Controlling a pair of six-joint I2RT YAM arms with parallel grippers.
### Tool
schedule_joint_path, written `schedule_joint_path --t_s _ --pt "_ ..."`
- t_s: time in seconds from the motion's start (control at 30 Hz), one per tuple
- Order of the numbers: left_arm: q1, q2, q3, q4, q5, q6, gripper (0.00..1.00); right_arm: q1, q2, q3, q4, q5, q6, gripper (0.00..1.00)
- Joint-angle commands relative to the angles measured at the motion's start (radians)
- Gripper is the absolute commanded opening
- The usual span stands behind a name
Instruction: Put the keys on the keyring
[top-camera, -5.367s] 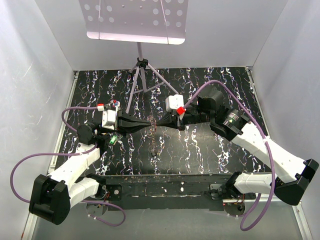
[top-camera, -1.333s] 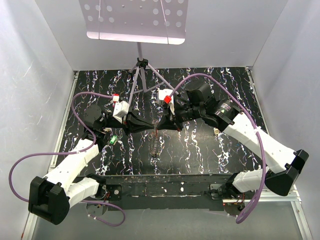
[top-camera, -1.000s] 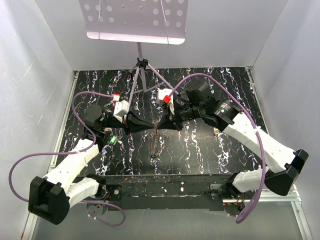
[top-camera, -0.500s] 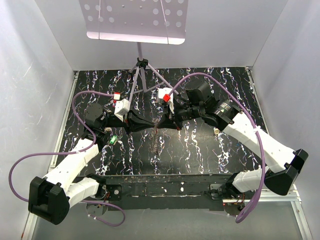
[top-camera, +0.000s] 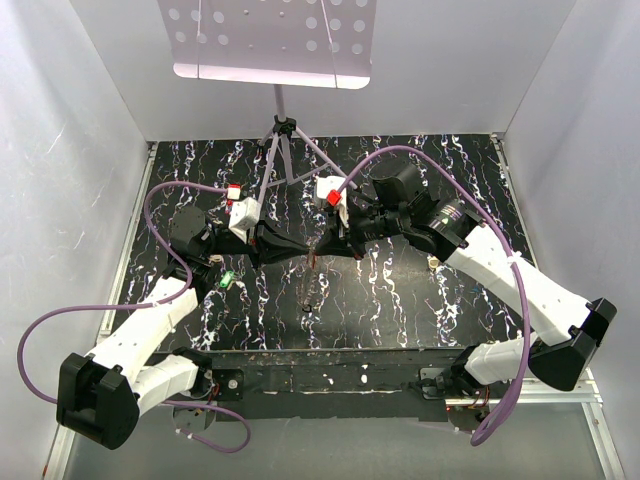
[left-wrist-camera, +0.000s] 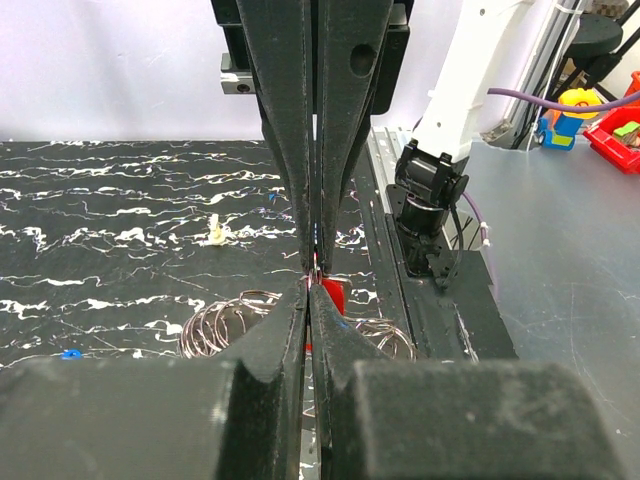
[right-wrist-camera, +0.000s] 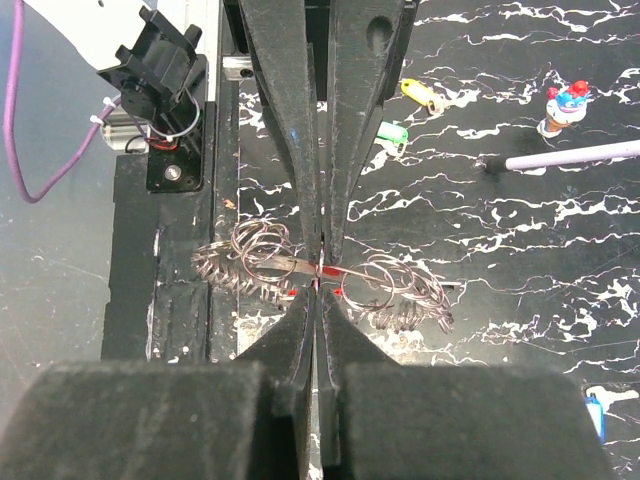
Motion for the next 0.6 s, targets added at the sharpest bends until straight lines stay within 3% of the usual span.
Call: schedule_joint_path --t_s 0.0,0.57 --pt "-0.011 -0.024 0.046 0.002 -0.036 0.001 0.00 0.014 -0.010 0.031 0.047 -0.007 -0.038 0.01" --pt "-0.011 -0.005 0.064 -0.035 -0.043 -0.007 0.00 0.035 -0.027 0.006 0.066 -0.001 -0.112 0.01"
